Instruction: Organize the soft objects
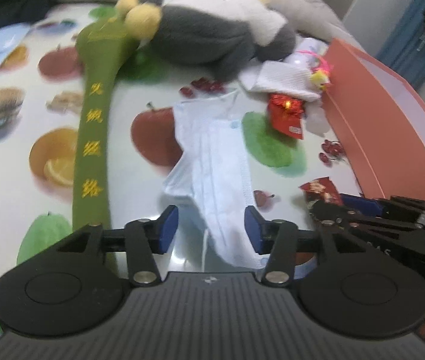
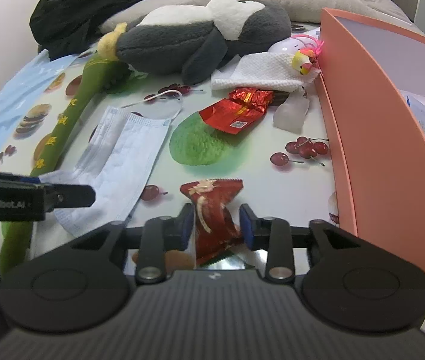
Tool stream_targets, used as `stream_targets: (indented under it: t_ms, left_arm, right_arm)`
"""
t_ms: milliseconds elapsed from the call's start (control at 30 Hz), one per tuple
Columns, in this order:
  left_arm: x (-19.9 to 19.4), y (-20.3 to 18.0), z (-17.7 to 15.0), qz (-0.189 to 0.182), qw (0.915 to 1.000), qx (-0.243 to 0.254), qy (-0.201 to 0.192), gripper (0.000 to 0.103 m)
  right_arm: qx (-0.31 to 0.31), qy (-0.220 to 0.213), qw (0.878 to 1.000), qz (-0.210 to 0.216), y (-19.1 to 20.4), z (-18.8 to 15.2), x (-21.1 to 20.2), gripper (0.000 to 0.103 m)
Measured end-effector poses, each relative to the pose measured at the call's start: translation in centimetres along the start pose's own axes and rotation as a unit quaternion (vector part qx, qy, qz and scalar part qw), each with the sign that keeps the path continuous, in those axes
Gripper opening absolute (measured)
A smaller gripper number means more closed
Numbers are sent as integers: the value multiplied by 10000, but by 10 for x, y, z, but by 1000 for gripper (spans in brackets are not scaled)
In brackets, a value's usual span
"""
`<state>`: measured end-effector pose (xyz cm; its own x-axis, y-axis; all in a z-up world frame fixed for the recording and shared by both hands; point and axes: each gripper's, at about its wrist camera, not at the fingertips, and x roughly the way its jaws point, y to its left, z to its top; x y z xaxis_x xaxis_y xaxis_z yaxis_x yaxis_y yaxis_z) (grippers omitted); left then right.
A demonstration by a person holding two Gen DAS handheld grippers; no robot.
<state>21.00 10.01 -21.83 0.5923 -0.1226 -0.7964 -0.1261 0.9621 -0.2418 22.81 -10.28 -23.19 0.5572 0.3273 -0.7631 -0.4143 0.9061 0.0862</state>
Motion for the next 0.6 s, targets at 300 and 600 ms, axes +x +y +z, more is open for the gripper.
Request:
stream_targets:
  t_ms: [300, 600]
  left_arm:
    - [3, -19, -4, -13, 9975, 539, -447, 66]
    - [30, -40, -11, 304, 9922, 1081, -536, 70]
  right_arm:
    - [-28, -140, 9996, 257, -4, -10, 5, 33]
    - [-7, -175, 9996, 219, -7, -11, 2, 29]
